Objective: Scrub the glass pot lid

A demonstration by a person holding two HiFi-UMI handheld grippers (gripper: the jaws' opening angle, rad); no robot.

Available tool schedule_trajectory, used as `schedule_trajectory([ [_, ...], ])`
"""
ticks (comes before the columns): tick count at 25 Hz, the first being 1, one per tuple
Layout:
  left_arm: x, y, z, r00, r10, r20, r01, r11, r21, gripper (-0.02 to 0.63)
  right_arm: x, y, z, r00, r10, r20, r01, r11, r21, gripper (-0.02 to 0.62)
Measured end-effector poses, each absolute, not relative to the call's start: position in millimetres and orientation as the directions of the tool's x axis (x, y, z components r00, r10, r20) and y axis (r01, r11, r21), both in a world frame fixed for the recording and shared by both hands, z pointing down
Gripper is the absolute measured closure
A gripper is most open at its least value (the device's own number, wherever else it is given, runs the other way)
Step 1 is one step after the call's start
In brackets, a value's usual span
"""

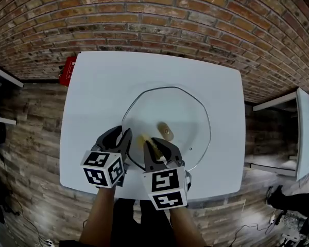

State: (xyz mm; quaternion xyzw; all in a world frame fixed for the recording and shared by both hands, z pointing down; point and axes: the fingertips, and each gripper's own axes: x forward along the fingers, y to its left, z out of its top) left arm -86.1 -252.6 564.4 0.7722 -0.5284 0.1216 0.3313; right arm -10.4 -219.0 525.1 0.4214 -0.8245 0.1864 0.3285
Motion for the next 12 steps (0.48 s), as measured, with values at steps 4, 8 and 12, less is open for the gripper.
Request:
schedule_trajectory([
  [4, -87.5, -251.6, 565.2, 0.410, -0.738, 0.536, -0.896, -0.218, 0.386, 0.483, 5.0, -222.4, 533.3, -0.395, -0.568, 0.722, -0.830, 0.557, -0.016, 0.537],
  [8, -87.1, -252.0, 563.9, 0.408, -0.740, 0.534, -0.898, -0.219, 0.382, 0.483, 34.8, -223.6, 538.1, -0.334, -0.583, 0.741, -0.859, 0.512, 0.015, 0.537],
  [12, -87.9, -251.5, 564.4, 0.407, -0.740, 0.535, -0.898, -0.217, 0.382, 0.483, 71.0, -226.3, 540.8, -0.246, -0.599, 0.762, -0.890, 0.452, 0.067, 0.537],
])
